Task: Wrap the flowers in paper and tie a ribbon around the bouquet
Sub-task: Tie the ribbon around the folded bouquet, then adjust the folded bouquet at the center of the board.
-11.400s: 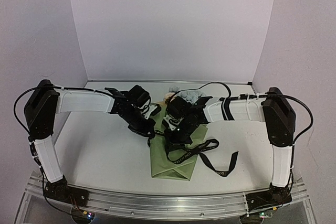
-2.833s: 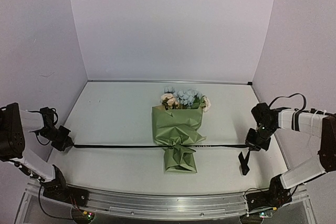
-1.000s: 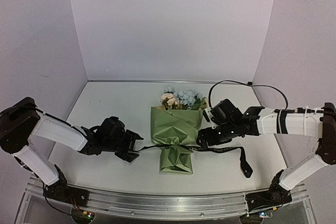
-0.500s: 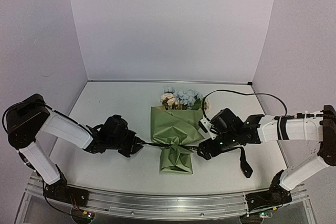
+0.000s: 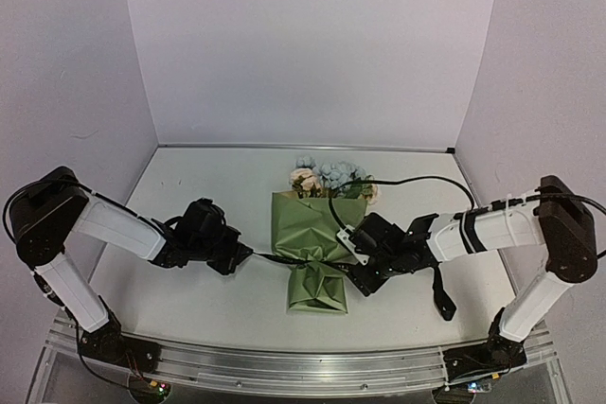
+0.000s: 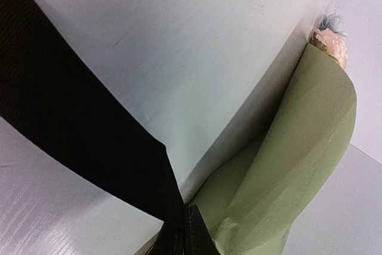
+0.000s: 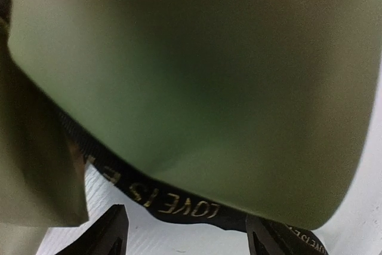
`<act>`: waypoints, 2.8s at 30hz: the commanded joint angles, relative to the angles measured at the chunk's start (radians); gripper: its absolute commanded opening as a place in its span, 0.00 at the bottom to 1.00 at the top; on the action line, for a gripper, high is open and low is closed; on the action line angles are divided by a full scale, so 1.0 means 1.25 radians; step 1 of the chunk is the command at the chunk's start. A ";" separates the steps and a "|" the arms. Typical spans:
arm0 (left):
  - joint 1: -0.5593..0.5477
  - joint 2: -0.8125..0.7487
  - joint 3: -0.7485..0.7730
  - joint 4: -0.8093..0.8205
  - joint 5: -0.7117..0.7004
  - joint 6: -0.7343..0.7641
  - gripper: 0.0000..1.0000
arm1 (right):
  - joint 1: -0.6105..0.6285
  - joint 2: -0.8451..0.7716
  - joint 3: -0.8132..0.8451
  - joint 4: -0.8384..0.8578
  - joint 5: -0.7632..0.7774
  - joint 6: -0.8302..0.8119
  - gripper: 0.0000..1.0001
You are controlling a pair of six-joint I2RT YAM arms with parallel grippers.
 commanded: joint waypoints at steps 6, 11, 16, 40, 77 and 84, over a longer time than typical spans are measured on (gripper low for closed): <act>0.007 0.017 0.020 0.045 0.041 0.011 0.41 | 0.029 0.013 0.030 0.034 0.123 -0.004 0.32; 0.005 0.048 0.015 0.084 0.057 -0.020 0.59 | 0.041 0.007 0.033 0.030 0.110 0.017 0.11; -0.005 0.063 0.018 0.085 0.055 -0.045 0.55 | 0.050 -0.013 0.033 0.020 0.090 0.047 0.02; 0.098 -0.061 -0.105 -0.048 0.020 0.199 0.00 | 0.044 -0.074 -0.109 -0.029 0.067 0.341 0.00; -0.041 -0.031 0.264 -0.170 0.317 1.013 0.17 | -0.088 0.175 0.398 -0.075 -0.439 0.279 0.38; -0.059 0.023 0.200 -0.131 0.362 1.022 0.00 | -0.111 0.185 0.426 -0.080 -0.415 0.309 0.00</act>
